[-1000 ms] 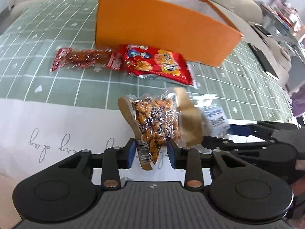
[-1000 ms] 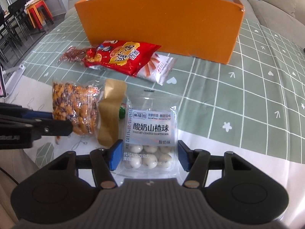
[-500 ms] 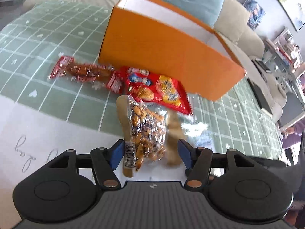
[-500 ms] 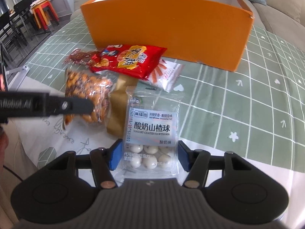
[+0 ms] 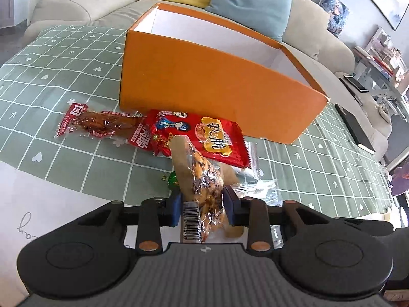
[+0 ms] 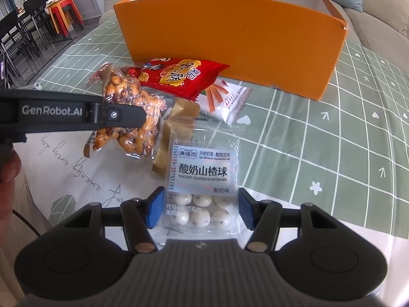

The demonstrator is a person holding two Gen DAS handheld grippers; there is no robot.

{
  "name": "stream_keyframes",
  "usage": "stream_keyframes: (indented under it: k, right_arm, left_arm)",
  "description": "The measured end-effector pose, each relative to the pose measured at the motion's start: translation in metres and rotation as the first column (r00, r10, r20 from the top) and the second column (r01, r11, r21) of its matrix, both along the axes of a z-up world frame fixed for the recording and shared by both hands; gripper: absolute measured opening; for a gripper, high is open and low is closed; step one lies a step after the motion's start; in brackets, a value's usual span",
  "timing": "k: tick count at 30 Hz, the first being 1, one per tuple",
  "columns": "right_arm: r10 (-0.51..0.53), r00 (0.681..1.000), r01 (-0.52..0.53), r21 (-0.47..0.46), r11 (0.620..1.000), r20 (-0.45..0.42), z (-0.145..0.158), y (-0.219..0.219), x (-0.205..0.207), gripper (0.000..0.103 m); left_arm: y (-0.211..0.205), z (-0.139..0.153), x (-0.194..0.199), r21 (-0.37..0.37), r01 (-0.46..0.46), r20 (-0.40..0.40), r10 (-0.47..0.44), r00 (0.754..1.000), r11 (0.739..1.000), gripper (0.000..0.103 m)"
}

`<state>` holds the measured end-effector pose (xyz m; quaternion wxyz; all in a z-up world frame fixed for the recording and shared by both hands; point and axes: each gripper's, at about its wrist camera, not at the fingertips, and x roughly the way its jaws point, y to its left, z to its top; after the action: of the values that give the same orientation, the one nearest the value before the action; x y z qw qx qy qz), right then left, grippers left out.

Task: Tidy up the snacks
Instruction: 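Lift both held packets and carry them over the orange box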

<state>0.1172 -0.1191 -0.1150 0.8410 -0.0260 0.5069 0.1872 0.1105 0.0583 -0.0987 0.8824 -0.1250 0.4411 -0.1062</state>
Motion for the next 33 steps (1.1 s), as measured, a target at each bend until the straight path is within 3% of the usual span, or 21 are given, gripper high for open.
stream_keyframes:
  k: [6, 20, 27, 33]
  right_arm:
    - [0.009, 1.0, -0.009, 0.014, 1.0, 0.006, 0.0, 0.003, 0.004, 0.058]
    - [-0.03, 0.999, 0.031, 0.027, 0.999, -0.012, 0.004, -0.006, 0.01, 0.058]
    - [-0.065, 0.998, 0.065, 0.028, 0.997, -0.007, 0.021, -0.019, 0.008, 0.057]
    - [-0.088, 0.995, 0.084, 0.063, 0.994, 0.055, 0.052, -0.029, 0.006, 0.057]
  left_arm:
    - [0.004, 0.013, -0.008, 0.001, 0.005, 0.037, -0.005, 0.999, 1.0, 0.027]
    - [0.026, 0.039, -0.014, 0.005, -0.026, 0.072, 0.026, 0.997, 1.0, 0.027]
    - [0.025, 0.06, -0.021, 0.044, -0.012, 0.085, 0.008, 0.996, 0.999, 0.027]
    - [0.026, 0.085, -0.023, 0.043, 0.012, 0.15, -0.018, 0.989, 0.999, 0.027]
